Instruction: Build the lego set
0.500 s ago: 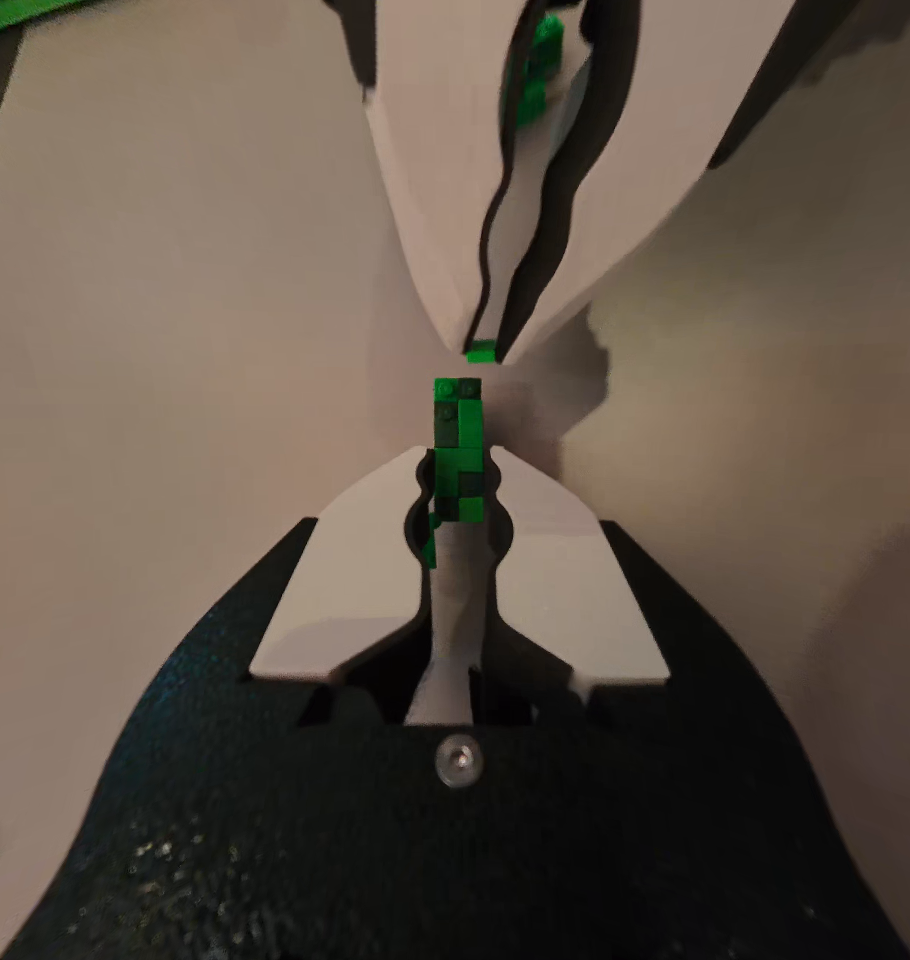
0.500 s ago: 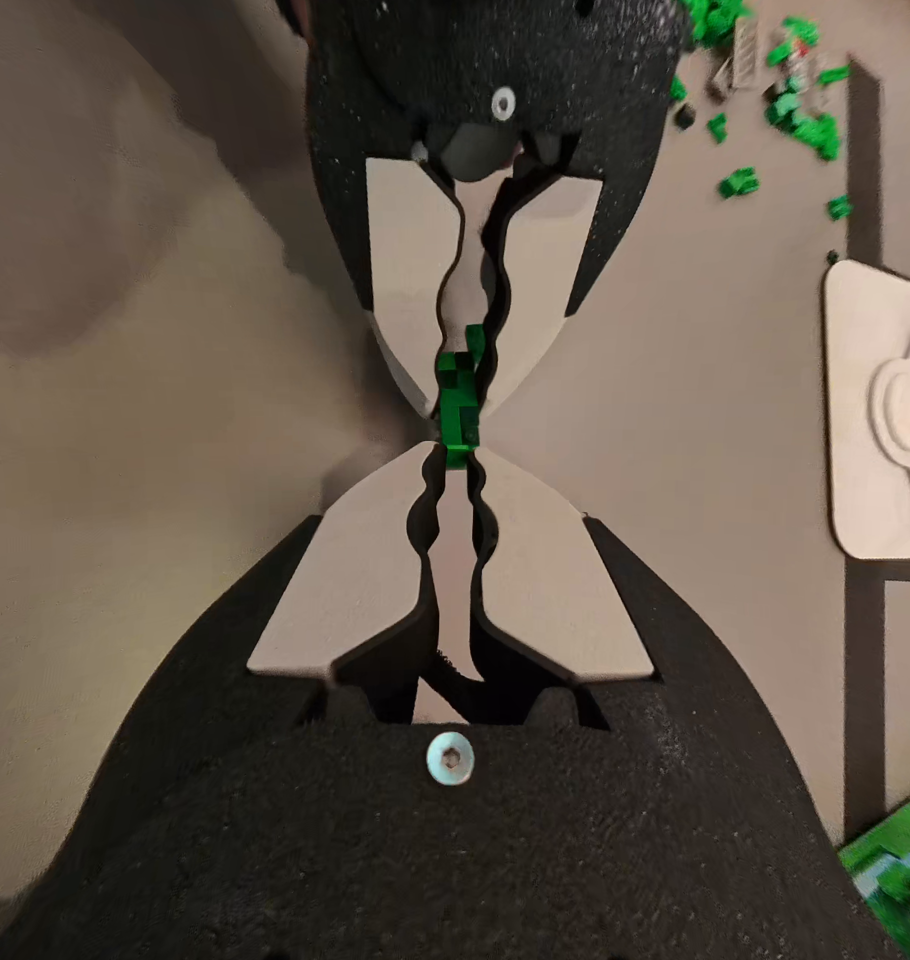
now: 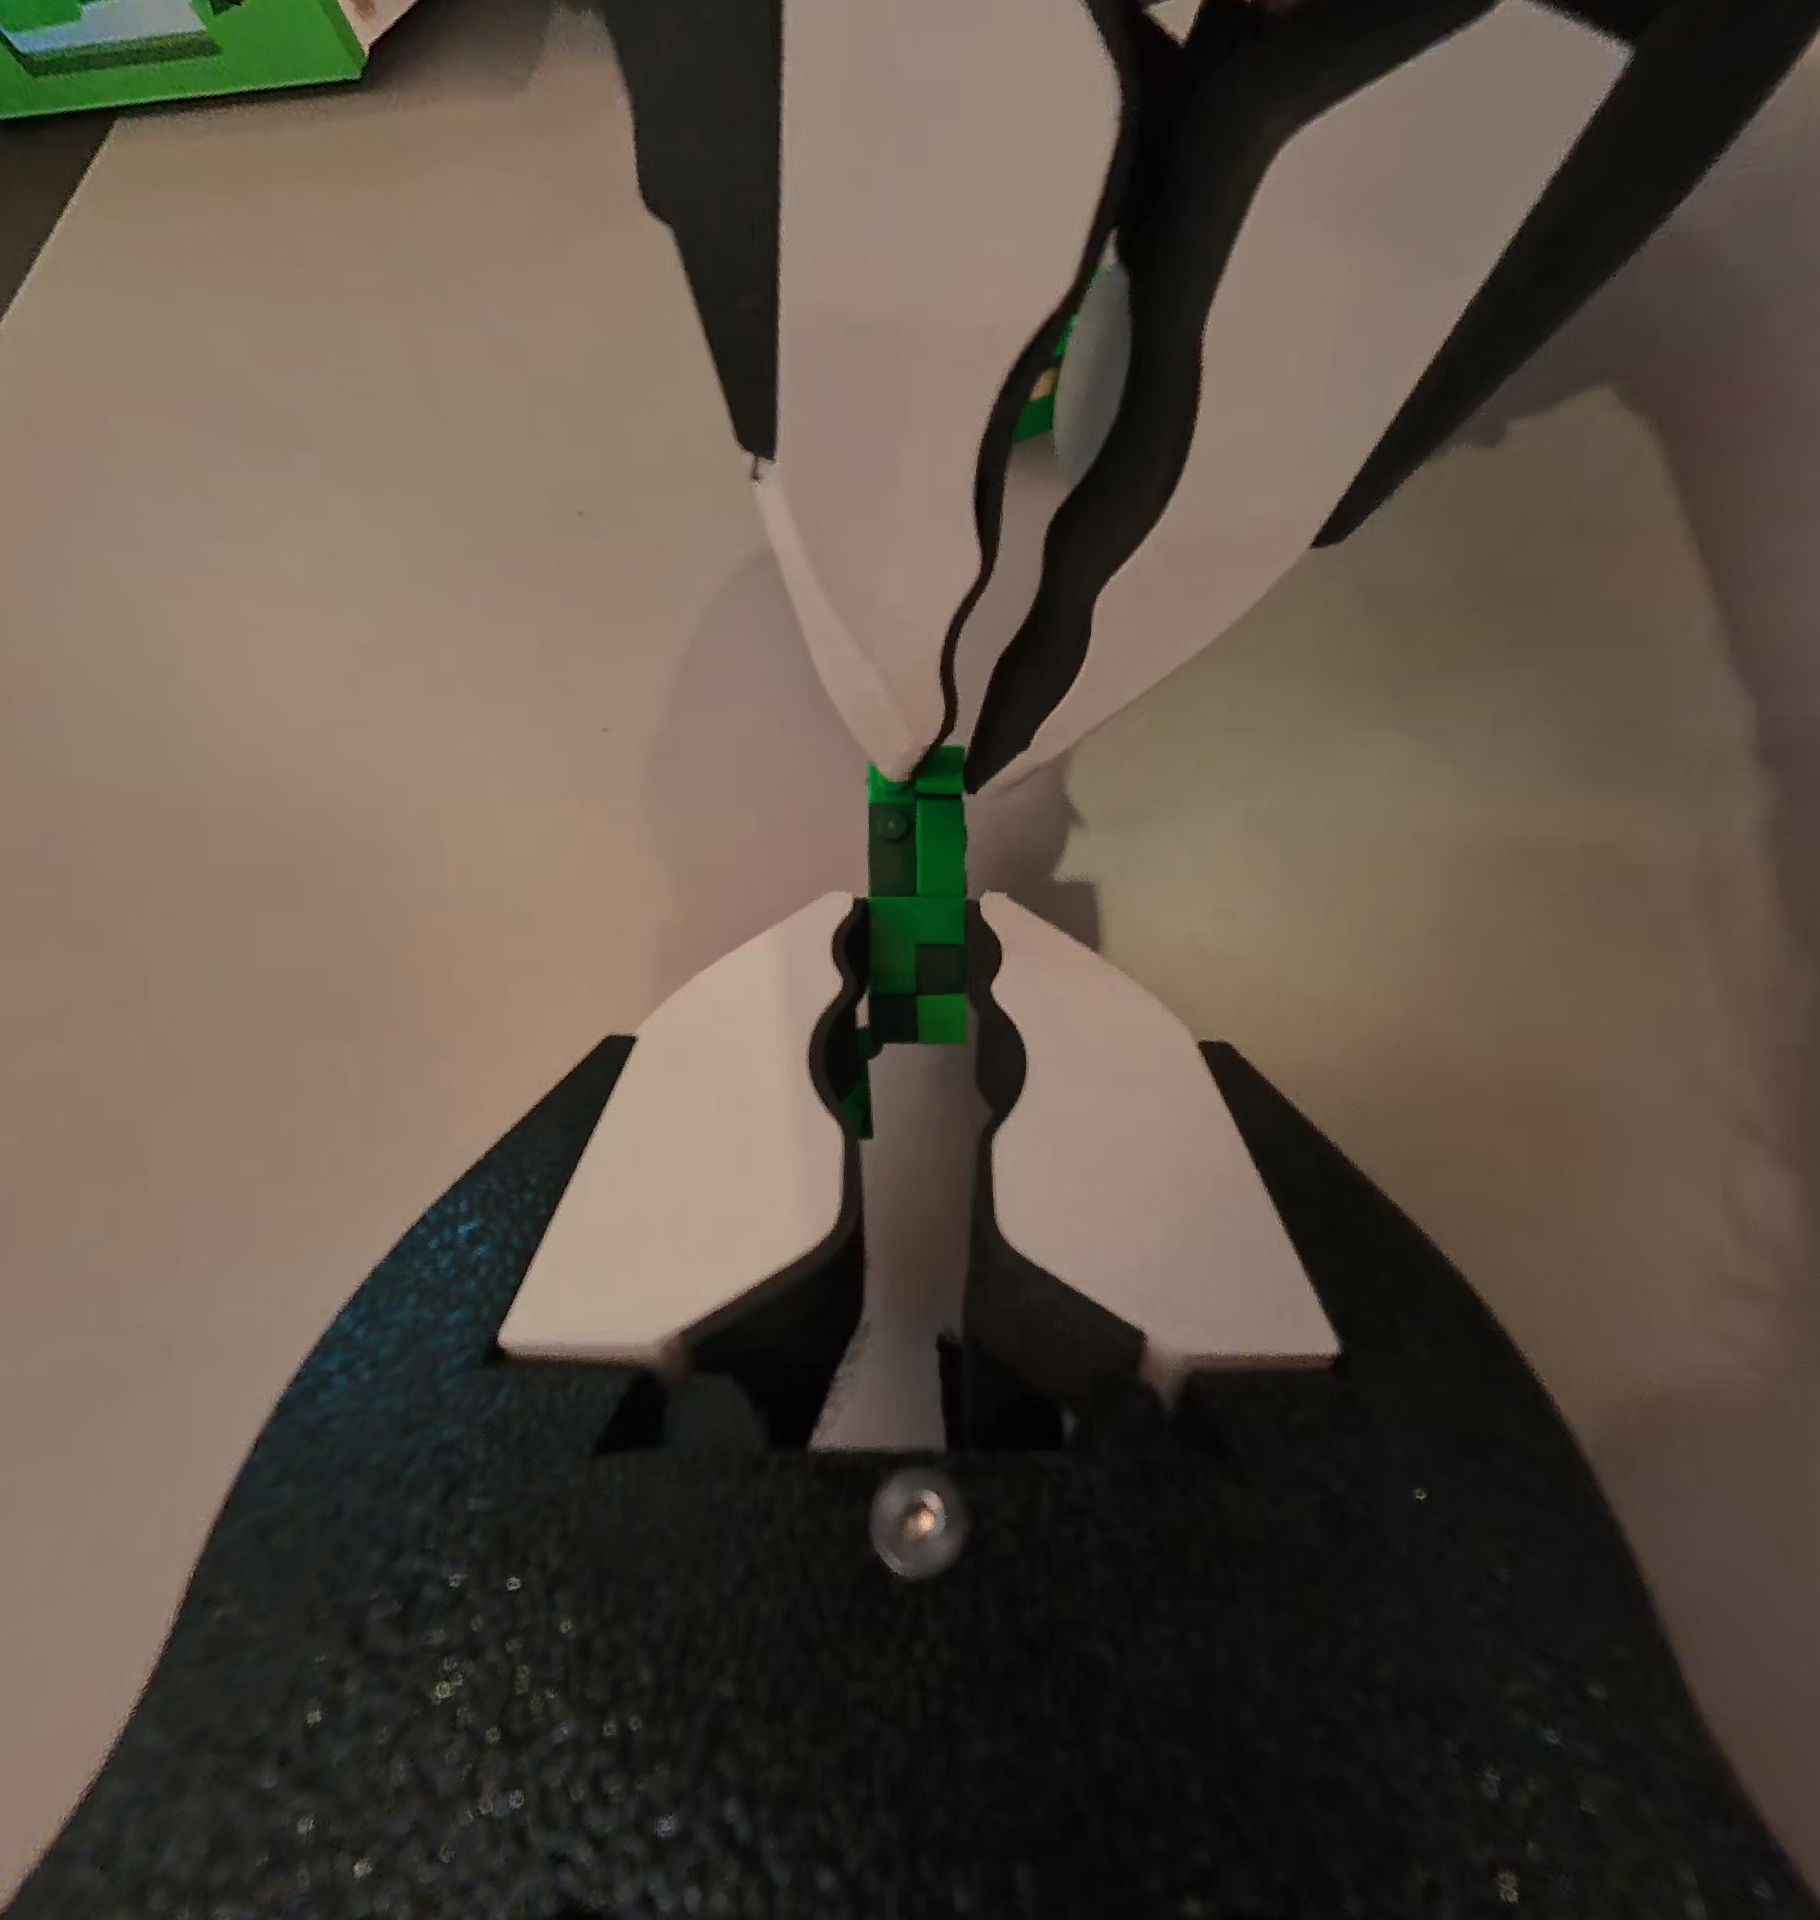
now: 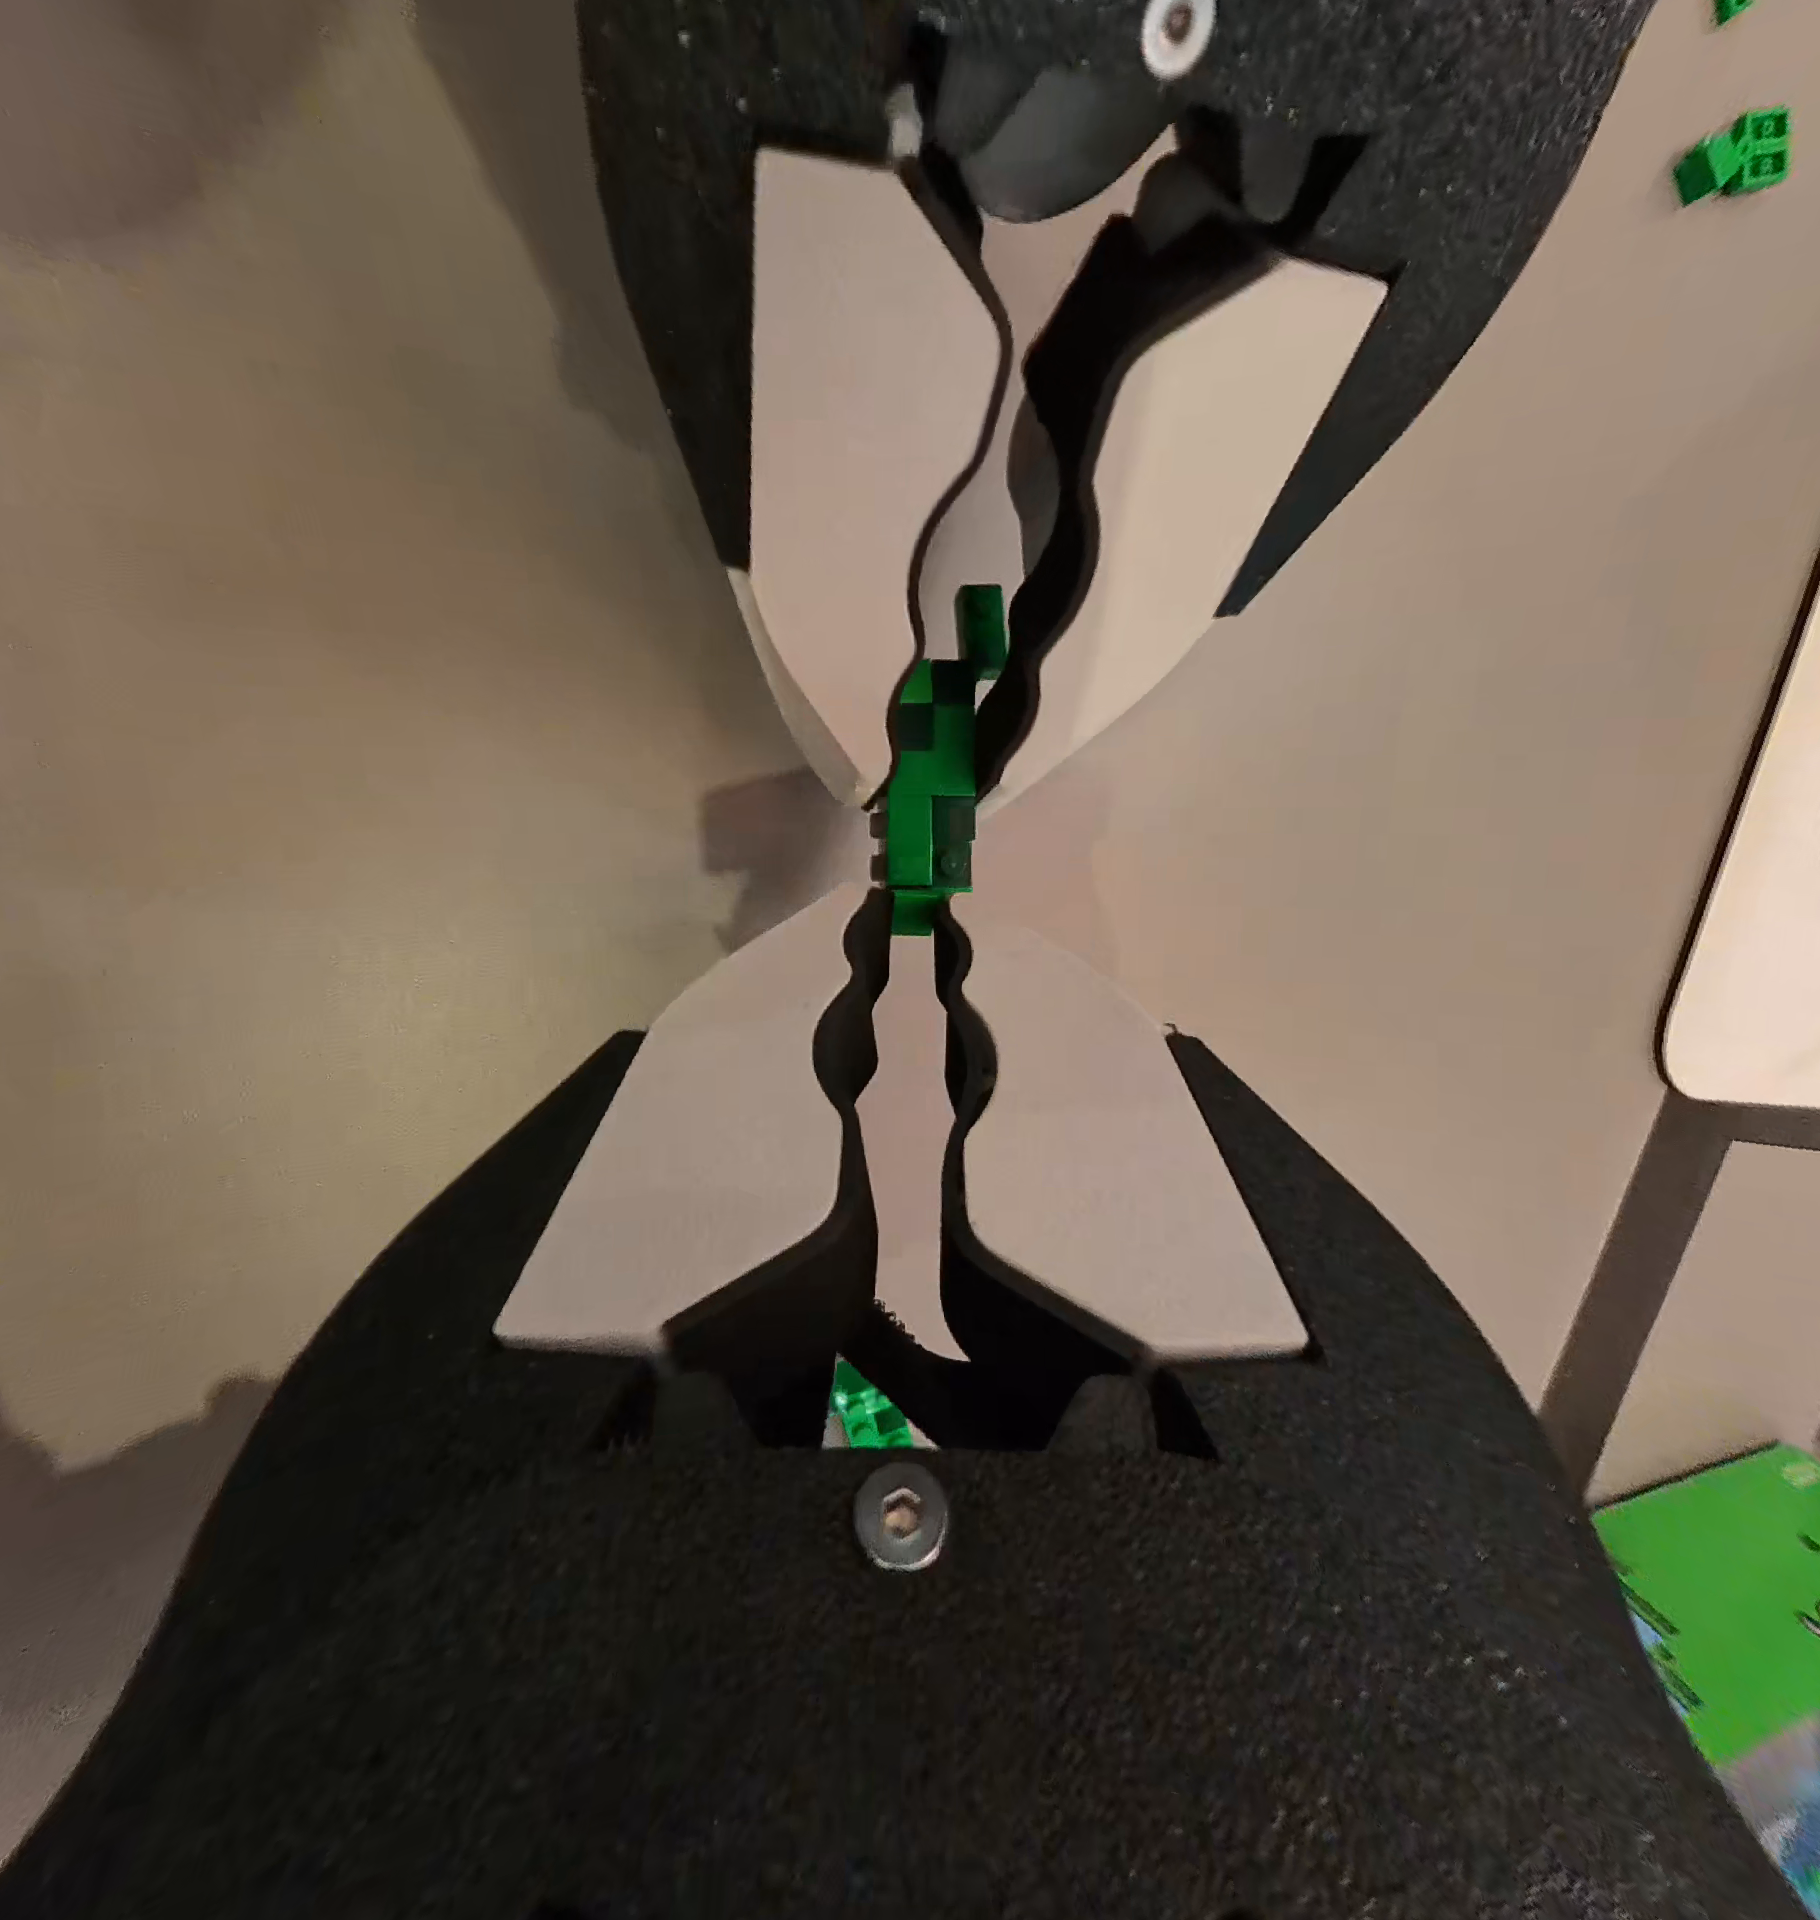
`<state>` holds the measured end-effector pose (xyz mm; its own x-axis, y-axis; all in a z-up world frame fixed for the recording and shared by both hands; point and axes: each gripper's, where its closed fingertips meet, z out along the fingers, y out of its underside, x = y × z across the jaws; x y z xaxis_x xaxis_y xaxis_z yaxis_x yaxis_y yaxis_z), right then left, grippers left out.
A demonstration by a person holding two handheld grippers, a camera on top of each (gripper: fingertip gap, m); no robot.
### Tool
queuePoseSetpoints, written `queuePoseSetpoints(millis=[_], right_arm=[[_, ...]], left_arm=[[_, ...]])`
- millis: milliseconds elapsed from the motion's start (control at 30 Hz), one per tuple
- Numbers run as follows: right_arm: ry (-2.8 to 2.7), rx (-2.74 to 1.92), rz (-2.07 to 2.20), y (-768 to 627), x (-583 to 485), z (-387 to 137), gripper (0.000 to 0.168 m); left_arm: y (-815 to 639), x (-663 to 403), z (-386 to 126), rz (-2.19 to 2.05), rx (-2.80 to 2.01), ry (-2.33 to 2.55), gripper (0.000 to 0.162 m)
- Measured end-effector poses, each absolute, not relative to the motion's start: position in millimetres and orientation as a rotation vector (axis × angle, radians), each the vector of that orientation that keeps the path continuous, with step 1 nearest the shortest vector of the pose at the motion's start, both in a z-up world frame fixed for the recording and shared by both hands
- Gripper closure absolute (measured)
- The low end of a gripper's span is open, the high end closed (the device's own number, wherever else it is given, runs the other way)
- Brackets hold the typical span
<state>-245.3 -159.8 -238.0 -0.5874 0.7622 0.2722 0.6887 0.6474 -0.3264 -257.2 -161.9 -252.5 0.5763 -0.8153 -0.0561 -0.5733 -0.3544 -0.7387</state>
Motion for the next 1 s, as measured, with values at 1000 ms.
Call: queuePoseSetpoints(millis=[1000], right_arm=[[-2.432,-1.051,0.121,-157.4,-254.0,-227.1,0.145]], left_arm=[[-160.9,-265.5,-245.7,-0.559,-2.110,0.983,0.145]])
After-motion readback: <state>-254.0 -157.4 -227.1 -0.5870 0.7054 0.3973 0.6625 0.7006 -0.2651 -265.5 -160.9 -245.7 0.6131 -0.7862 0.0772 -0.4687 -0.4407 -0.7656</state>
